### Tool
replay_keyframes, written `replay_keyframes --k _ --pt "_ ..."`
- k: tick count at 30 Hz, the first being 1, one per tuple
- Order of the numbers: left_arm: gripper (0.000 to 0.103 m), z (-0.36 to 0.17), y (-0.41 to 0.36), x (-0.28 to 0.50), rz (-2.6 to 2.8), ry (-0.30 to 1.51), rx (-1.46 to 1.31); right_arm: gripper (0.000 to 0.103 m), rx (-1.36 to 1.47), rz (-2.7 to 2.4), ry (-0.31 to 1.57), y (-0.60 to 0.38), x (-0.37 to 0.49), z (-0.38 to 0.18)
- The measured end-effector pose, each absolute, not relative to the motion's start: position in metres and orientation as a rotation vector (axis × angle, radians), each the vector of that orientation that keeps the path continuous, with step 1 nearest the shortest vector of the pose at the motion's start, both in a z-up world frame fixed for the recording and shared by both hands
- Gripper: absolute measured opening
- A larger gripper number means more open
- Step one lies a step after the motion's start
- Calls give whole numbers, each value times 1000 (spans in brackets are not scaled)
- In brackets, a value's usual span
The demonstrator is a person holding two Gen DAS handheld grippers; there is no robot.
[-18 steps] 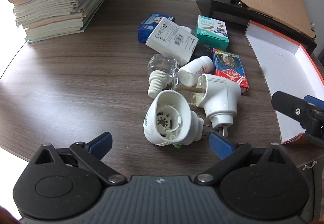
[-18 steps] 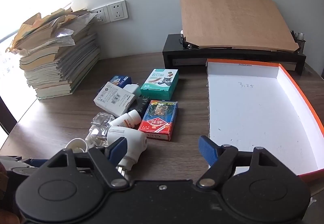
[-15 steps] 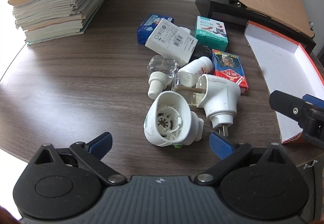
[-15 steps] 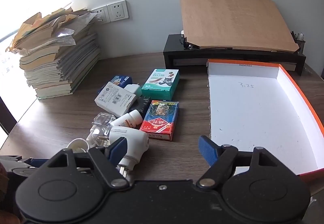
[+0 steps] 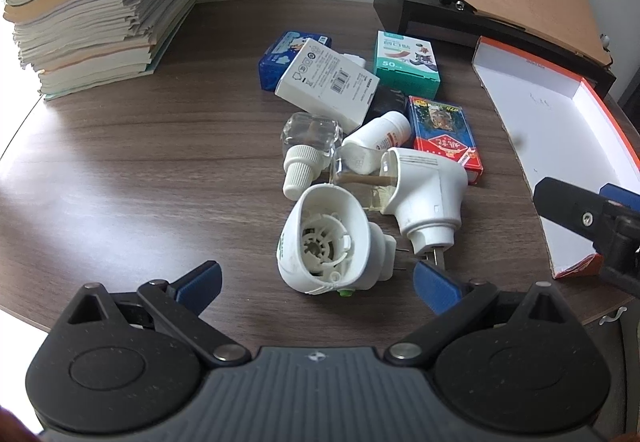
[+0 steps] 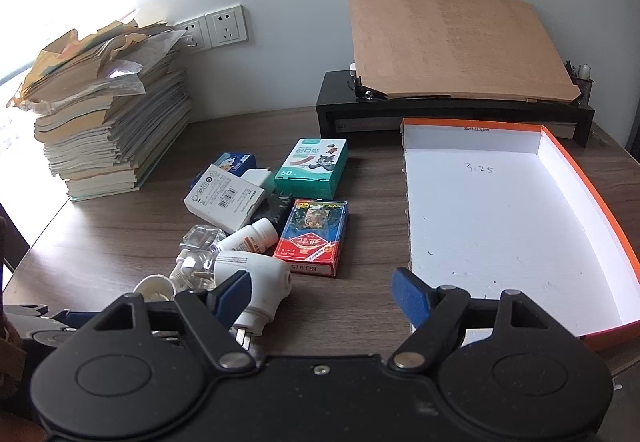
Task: Organize rigid objects
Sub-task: 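Move the left gripper toward the white plug-in heater with glass bottle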
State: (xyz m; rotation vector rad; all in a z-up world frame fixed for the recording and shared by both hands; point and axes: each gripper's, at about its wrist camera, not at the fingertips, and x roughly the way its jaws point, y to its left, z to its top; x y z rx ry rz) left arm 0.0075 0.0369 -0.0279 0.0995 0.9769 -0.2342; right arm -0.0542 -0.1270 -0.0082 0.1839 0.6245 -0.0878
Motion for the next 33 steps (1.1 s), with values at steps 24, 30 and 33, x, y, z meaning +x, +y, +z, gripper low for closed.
replay_keyframes --k 24,30,33 --pt "103 -29 30 6 -247 982 108 91 185 -121 697 -129 -61 -4" --pt "103 -30 30 8 -248 984 107 91 186 -122 695 -128 -61 -4" --pt "103 -30 30 9 -251 984 108 91 184 -125 694 -128 -61 -4"
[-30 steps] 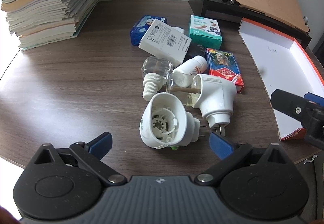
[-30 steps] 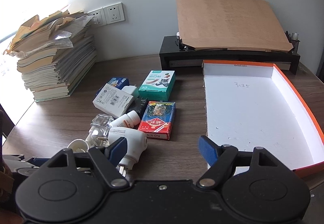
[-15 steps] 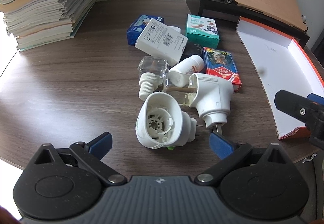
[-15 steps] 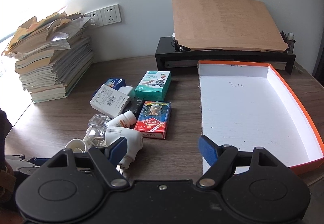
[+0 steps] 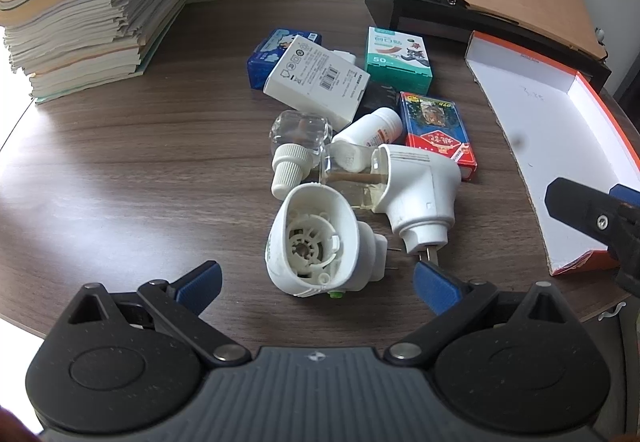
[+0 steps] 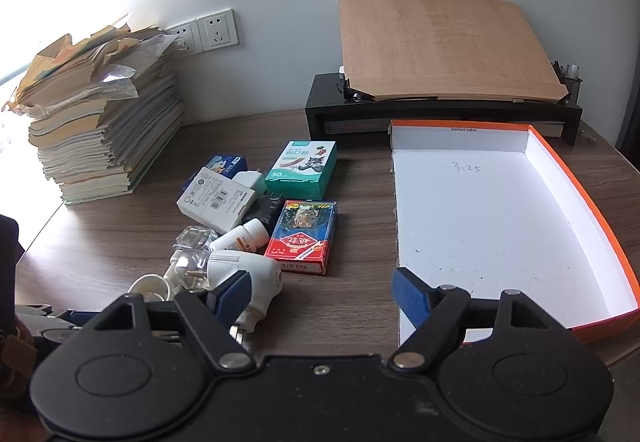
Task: Organize rigid objects
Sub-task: 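Move the left gripper toward the white plug-in heater with glass bottle, then grasp the white plug-in heater with the left gripper while the right grasps another heater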
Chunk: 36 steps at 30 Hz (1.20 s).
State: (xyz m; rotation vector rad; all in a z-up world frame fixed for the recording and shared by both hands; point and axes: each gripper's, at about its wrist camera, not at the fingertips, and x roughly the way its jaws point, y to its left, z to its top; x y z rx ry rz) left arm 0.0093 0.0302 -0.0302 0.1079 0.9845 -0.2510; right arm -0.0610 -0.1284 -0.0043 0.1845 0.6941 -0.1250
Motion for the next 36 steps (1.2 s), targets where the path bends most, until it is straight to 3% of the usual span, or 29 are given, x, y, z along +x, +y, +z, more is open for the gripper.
replay_keyframes --k 9,15,36 --pt "102 -38 28 17 -269 976 126 91 216 -125 686 -131 -57 -8" --pt "73 -50 34 21 -323 966 93 91 220 -104 700 -129 -51 -15" --pt "68 -43 95 21 -294 917 7 91 116 118 848 -82 37 -74"
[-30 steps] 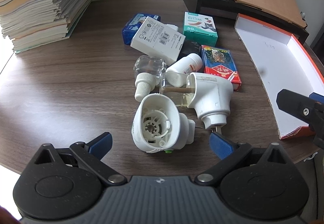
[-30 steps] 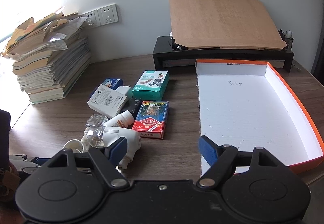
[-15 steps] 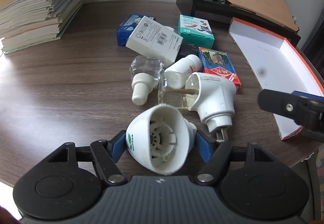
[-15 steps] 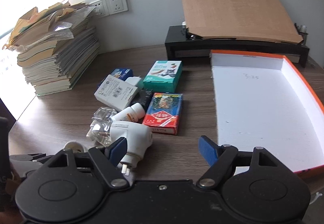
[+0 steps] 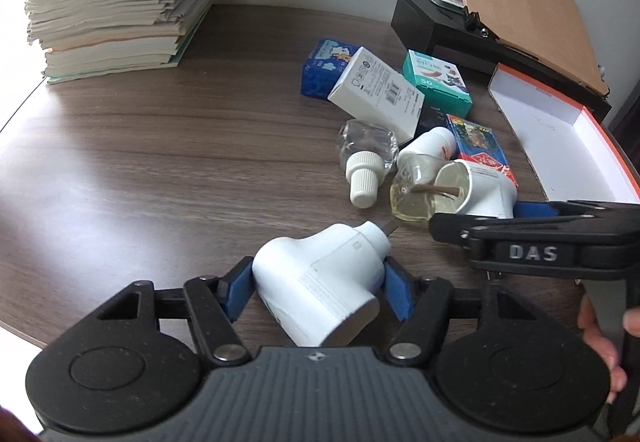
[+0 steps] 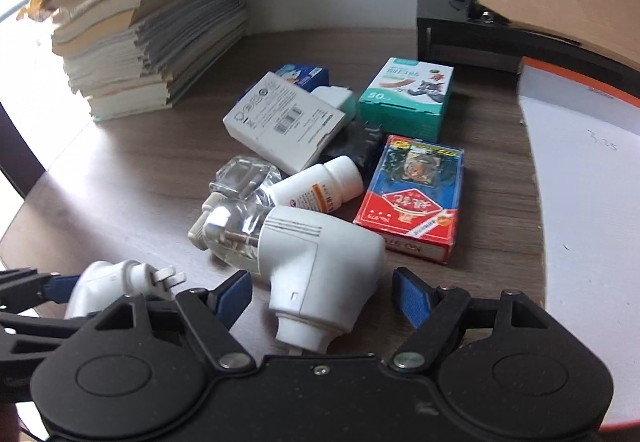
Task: Organize rigid objects
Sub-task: 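Grasp the white plug-in heater with the left gripper while the right grasps another heater, then carry both white heaters over the open white box with both grippers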
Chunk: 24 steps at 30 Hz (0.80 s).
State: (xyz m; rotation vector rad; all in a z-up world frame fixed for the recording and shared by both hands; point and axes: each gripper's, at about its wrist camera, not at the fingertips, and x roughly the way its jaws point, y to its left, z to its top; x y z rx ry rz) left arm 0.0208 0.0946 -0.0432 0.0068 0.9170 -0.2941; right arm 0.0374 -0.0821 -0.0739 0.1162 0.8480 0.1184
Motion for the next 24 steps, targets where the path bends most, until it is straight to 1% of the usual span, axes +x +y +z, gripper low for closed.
replay_keyframes --k 2,3,4,9,14,24 --pt "68 -44 95 21 -302 912 8 90 85 125 827 -79 42 -78" --pt "68 -44 96 21 -302 909 8 86 74 132 816 -78 43 -78" --pt "68 -45 96 21 -302 908 5 79 65 131 809 -77 43 -77" --pt "68 -44 97 19 -289 905 -10 79 91 140 793 -84 35 -73" --pt "68 -34 89 17 -292 884 -15 79 108 143 749 -95 17 -54" --pt "68 -8 32 13 -376 830 5 79 173 21 646 -157 -13 -11"
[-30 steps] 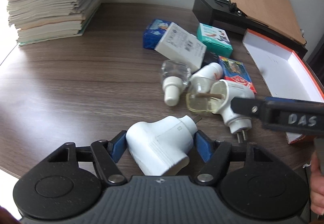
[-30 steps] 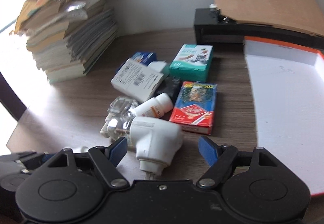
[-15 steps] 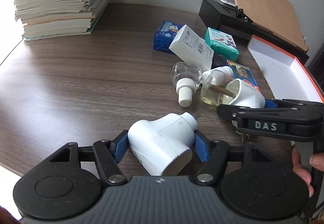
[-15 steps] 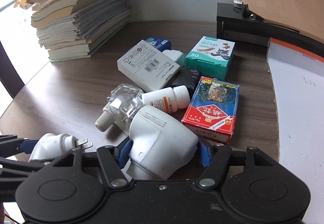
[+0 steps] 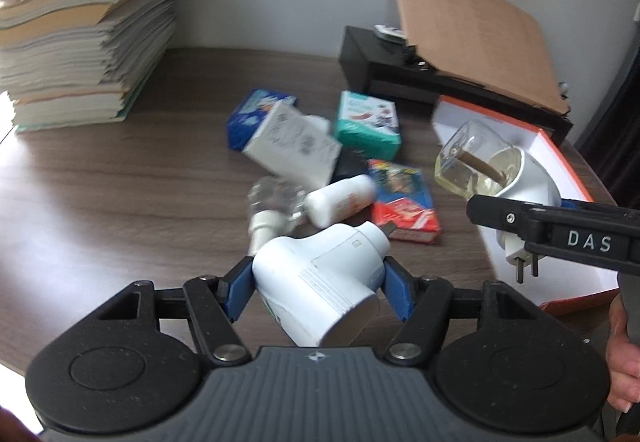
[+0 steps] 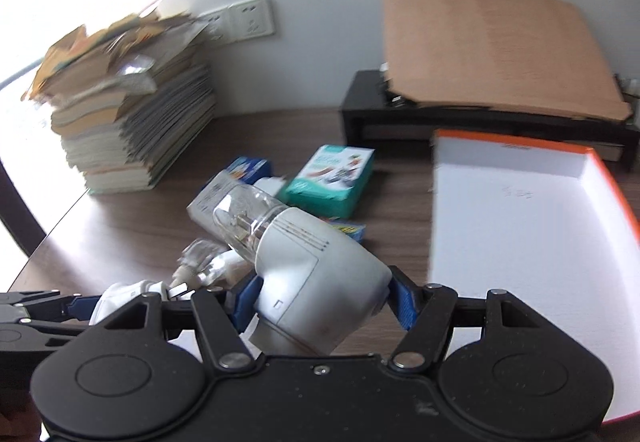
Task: Organize rigid objects
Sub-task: 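Carry both white heaters over the open white box with both grippers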
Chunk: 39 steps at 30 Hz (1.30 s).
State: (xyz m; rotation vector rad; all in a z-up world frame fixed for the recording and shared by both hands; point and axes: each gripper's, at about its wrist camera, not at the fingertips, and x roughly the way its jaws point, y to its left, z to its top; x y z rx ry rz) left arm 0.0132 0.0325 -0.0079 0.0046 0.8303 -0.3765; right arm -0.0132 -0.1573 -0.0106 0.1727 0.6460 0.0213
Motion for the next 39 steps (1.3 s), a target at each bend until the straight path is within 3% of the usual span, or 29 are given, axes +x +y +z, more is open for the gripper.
replay_keyframes --k 20,39 --pt "68 20 -137 33 -593 807 34 79 249 -292 573 -314 -58 17" --pt "68 19 -172 34 -525 806 45 79 250 -246 588 -351 -35 11"
